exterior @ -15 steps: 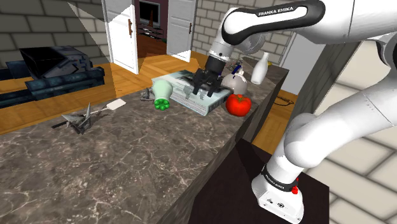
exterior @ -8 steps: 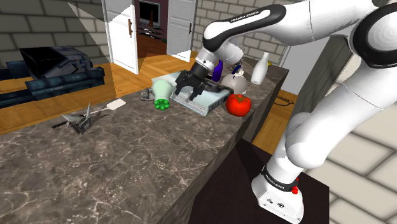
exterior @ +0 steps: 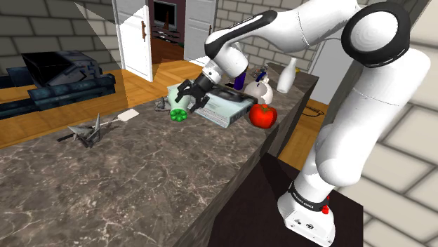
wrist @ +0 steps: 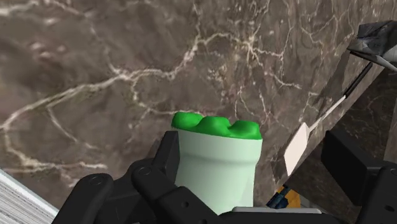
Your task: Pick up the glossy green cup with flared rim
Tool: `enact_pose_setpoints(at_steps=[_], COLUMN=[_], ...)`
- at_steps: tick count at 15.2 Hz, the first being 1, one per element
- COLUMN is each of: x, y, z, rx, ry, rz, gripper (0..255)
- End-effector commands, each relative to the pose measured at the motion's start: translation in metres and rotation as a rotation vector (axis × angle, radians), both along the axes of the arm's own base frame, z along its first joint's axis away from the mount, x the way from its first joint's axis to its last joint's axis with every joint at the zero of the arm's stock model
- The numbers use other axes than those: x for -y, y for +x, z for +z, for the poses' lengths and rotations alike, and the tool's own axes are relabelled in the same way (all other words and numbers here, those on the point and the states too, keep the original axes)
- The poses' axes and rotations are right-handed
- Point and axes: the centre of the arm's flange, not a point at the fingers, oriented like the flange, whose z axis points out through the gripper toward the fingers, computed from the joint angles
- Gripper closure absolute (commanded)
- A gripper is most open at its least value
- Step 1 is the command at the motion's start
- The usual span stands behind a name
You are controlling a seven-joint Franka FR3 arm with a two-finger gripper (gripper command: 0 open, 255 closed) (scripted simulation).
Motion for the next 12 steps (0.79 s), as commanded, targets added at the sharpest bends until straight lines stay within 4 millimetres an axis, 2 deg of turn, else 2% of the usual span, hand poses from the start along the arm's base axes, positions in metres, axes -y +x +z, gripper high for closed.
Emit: enact_pose_setpoints(at_steps=[1,6,8,9,12], x=[-0.002,-0.002,-0.002,-0.002,-0.003], y=[0.003,0.003,0.003,0.003,0.003], z=[-0.010,-0.039,-0.039,-0.040,-0.040], rx=[0.004,0.004,0.004,0.004,0.004], ry=[0.007,0.007,0.007,0.007,0.007], rz=[-0.004,-0.004,-0.004,-0.004,-0.004], gripper=[0,0,0,255,255])
